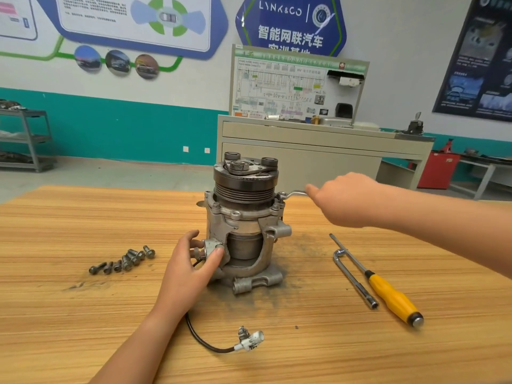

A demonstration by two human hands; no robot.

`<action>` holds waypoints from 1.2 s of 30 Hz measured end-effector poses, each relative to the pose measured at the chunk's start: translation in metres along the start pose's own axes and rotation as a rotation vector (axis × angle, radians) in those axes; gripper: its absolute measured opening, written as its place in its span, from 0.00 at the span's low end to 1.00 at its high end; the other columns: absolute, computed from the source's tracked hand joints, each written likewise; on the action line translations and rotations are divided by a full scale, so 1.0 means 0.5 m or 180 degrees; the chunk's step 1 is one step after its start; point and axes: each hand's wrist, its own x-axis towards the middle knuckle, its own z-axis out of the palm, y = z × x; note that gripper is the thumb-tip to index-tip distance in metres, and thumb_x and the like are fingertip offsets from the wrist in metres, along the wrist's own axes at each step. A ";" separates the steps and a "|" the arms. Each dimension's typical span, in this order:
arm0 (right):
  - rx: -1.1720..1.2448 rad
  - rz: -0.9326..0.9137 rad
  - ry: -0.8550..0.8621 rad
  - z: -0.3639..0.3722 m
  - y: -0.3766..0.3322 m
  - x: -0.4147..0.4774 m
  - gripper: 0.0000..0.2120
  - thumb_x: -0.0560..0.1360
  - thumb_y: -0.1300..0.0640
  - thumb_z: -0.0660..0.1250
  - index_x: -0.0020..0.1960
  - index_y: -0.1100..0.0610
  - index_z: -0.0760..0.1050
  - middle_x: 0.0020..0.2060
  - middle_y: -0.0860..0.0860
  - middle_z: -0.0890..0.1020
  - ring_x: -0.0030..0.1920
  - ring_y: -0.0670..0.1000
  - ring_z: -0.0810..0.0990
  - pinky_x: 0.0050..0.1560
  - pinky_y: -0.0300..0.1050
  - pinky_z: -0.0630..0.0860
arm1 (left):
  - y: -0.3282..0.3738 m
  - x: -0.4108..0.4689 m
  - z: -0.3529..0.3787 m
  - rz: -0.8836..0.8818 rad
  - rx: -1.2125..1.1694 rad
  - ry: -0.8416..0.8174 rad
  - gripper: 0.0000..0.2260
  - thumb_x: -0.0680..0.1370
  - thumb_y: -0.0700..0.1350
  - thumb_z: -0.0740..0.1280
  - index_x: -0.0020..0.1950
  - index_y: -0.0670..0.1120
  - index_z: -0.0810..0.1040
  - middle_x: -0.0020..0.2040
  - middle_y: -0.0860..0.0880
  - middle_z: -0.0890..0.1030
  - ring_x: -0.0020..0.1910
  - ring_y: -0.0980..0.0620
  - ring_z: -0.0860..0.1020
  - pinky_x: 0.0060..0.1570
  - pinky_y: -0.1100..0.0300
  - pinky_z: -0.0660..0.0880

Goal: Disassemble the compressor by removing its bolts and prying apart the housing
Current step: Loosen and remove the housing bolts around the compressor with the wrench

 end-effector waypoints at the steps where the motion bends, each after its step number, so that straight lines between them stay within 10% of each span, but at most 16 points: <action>1: -0.0146 -0.0040 0.0081 0.006 0.006 0.004 0.18 0.76 0.66 0.54 0.66 0.59 0.63 0.28 0.49 0.67 0.25 0.47 0.65 0.23 0.40 0.59 | 0.000 0.001 0.001 0.0004 0.0005 -0.0008 0.27 0.73 0.54 0.68 0.70 0.51 0.65 0.53 0.58 0.73 0.52 0.61 0.73 0.44 0.67 0.67; 7: -0.0071 -0.0085 0.1011 0.084 0.030 0.063 0.18 0.74 0.70 0.58 0.63 0.63 0.67 0.52 0.55 0.81 0.49 0.54 0.80 0.63 0.50 0.67 | 0.003 0.005 0.009 -0.0088 -0.0197 -0.0033 0.26 0.75 0.51 0.68 0.70 0.53 0.62 0.53 0.59 0.73 0.52 0.62 0.73 0.42 0.68 0.68; 11: 0.0915 0.0253 0.2414 0.108 -0.014 0.125 0.15 0.57 0.77 0.73 0.42 0.66 0.80 0.36 0.59 0.84 0.35 0.56 0.84 0.48 0.60 0.77 | -0.004 0.007 0.012 -0.0077 -0.0161 -0.0097 0.27 0.75 0.53 0.66 0.72 0.53 0.61 0.55 0.58 0.73 0.52 0.65 0.72 0.44 0.68 0.68; 16: 0.1902 0.0481 0.2320 0.118 -0.057 0.168 0.12 0.72 0.72 0.63 0.53 0.67 0.79 0.45 0.62 0.83 0.46 0.58 0.83 0.63 0.57 0.68 | -0.002 0.003 0.006 -0.0015 -0.0094 -0.0211 0.34 0.68 0.64 0.60 0.72 0.53 0.61 0.60 0.54 0.73 0.57 0.58 0.72 0.50 0.62 0.67; 23: 0.3030 0.1328 0.1962 0.078 -0.020 0.058 0.18 0.81 0.58 0.53 0.70 0.58 0.62 0.29 0.50 0.72 0.30 0.52 0.71 0.30 0.45 0.64 | -0.008 0.001 0.011 0.0011 -0.0033 -0.0114 0.25 0.76 0.53 0.64 0.71 0.51 0.63 0.60 0.53 0.73 0.55 0.59 0.72 0.48 0.63 0.67; 36: 0.0900 0.0689 0.0251 -0.015 -0.080 -0.034 0.22 0.74 0.70 0.56 0.68 0.65 0.60 0.40 0.54 0.77 0.36 0.55 0.74 0.33 0.45 0.66 | 0.000 -0.003 0.012 -0.0072 -0.0158 -0.0024 0.25 0.76 0.52 0.65 0.71 0.49 0.64 0.58 0.51 0.73 0.55 0.53 0.73 0.49 0.60 0.67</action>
